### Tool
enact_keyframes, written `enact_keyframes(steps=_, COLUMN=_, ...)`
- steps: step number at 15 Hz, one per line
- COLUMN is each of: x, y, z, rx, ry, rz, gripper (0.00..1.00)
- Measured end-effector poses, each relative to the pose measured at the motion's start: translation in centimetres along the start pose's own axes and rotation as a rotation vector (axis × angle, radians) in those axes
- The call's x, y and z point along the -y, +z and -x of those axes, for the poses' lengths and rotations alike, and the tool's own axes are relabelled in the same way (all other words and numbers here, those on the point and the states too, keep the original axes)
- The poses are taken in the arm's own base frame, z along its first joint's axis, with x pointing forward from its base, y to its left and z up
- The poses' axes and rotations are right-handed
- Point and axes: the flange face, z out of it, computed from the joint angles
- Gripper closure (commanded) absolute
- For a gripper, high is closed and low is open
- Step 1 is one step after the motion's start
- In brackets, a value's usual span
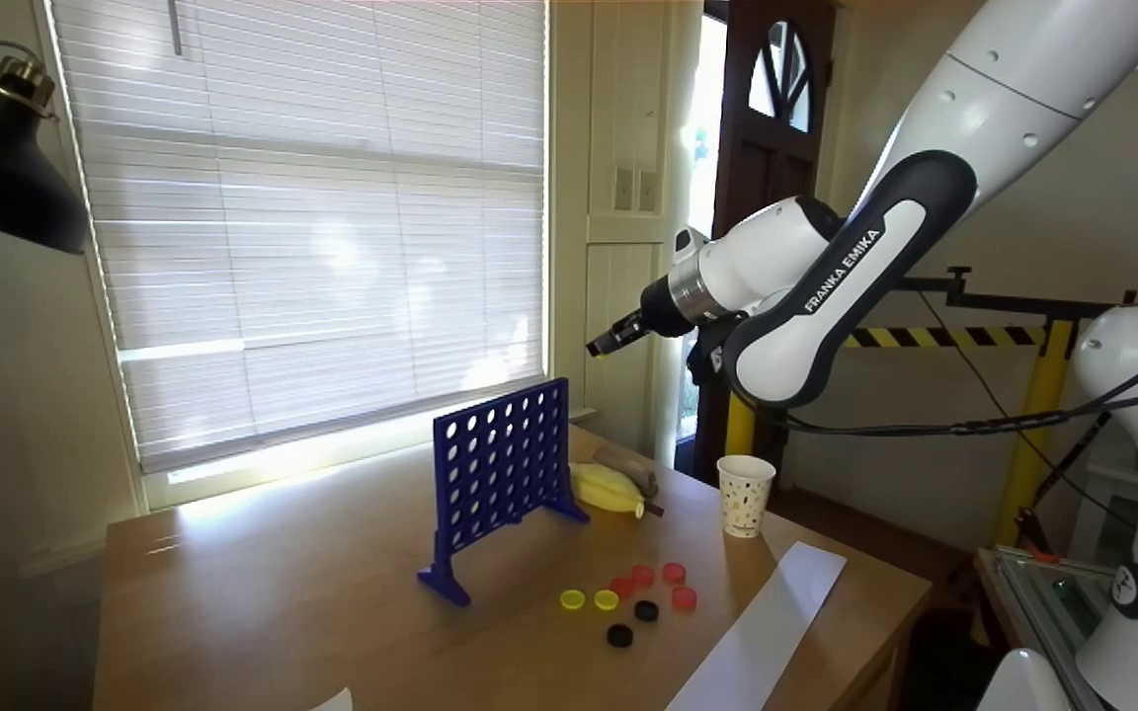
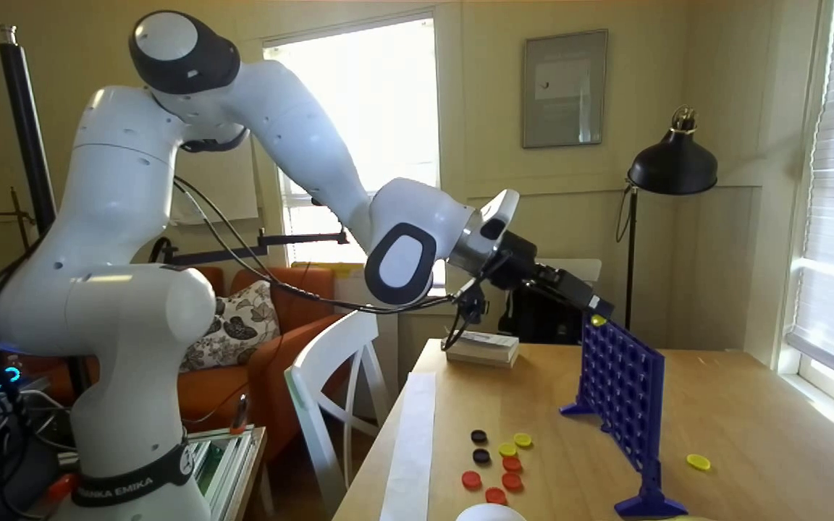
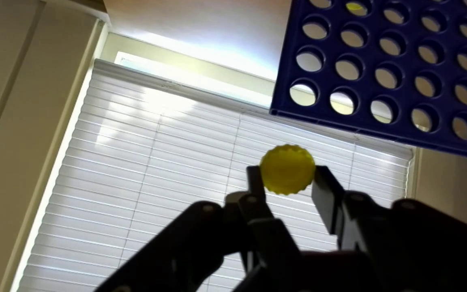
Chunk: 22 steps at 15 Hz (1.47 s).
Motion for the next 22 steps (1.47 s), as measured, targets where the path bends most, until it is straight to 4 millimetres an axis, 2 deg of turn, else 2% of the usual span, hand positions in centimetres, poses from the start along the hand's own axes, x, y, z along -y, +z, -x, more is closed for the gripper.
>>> enact_keyframes(steps=3, x=-0.4, y=0.7, z=0.2, rx=-0.026, ry=0.011, rz=0.0, gripper=0.9)
enact_keyframes(steps=6, x=-0.1, y=1.8, z=0.5, rx=-0.052, ry=0.018, rz=-0.015, gripper=0.9)
enact_keyframes(steps=7, x=0.2, y=2.2, z=0.6, rx=-0.061, ry=0.022, rz=-0.023, gripper=0.65)
enact_keyframes(steps=10, x=0.3, y=3.0, z=0.4, rx=-0.078, ry=0.037, rz=-0.038, gripper=0.65)
enact_keyframes(steps=13, x=0.3, y=3.1, z=0.1, rx=-0.083, ry=0.042, rz=-0.04, gripper=0.65)
enact_keyframes(steps=14, x=0.3, y=3.1, z=0.1, rx=-0.083, ry=0.042, rz=-0.041, gripper=0.9)
enact_keyframes(steps=22, x=-0.6, y=3.8, z=0.7, rx=-0.073, ry=0.028, rz=-0.014, gripper=0.9)
